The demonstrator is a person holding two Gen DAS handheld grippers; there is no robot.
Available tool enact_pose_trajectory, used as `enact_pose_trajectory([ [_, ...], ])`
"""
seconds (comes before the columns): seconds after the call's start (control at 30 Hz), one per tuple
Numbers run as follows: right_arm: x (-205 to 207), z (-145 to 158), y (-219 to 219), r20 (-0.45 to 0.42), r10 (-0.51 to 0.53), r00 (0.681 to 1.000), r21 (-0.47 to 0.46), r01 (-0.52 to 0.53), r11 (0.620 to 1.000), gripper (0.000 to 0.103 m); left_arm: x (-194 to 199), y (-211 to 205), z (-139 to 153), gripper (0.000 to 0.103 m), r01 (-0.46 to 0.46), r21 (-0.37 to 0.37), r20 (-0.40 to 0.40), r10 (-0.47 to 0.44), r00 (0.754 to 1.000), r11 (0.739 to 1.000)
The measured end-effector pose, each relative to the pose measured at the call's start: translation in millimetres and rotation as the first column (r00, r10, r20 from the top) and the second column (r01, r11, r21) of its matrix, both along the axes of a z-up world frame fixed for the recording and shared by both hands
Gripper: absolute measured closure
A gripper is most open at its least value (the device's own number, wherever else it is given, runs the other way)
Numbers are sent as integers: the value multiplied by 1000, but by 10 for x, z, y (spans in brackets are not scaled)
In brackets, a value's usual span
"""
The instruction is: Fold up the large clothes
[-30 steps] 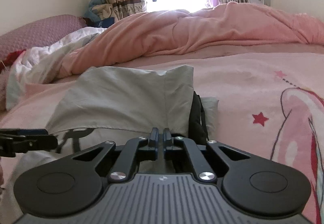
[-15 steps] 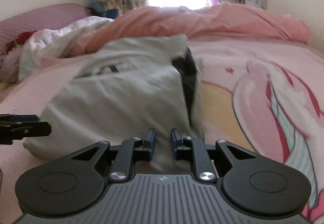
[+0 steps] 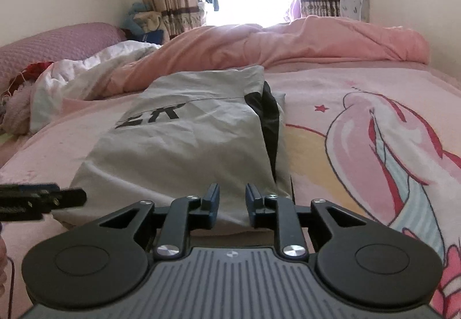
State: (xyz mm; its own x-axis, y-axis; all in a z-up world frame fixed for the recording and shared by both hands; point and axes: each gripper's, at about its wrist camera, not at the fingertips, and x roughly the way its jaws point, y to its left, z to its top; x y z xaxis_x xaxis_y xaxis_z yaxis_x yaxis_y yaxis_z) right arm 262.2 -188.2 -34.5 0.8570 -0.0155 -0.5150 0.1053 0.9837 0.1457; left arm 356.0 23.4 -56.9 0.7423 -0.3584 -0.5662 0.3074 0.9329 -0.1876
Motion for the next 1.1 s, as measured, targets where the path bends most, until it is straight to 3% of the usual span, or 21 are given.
enact_pose_trajectory([
  [0.13,71,-160,-15,-46,-22,999,1,22,1000,76,1,-12,-169,23,-13,23,-26,13,1000,1000],
  [0.2,72,-207,-17,-45,-26,999,7,27,1000,77,87,80,-277,24,-12,-65,-110,5,994,998],
  [0.3,64,-201,-12,-44,-28,999,7,28,1000,77,43,68,-247,24,-2,-47,-78,-2,997,999],
  [0.43,61,-91,-12,-49,-24,998,7,25,1000,76,57,152,-129,28,-24,-77,-98,16,995,997],
  [0.53,102,83,-16,1,-16,1000,-1,16,1000,76,31,180,98,28,-46,-51,-13,45,999,998],
  [0.63,254,240,-11,45,-10,999,-21,11,1000,76,140,138,332,27,-15,-73,49,18,999,997],
  [0.77,571,333,-17,69,-19,997,-33,21,999,76,388,-17,437,27,17,-49,79,-13,997,999],
  [0.97,937,89,-135,-7,-66,998,-16,66,998,76,733,-214,194,27,69,-32,-26,-70,997,997],
  [1.1,966,-73,-222,-15,-61,998,18,61,998,82,626,-360,8,22,95,75,26,-97,995,993],
])
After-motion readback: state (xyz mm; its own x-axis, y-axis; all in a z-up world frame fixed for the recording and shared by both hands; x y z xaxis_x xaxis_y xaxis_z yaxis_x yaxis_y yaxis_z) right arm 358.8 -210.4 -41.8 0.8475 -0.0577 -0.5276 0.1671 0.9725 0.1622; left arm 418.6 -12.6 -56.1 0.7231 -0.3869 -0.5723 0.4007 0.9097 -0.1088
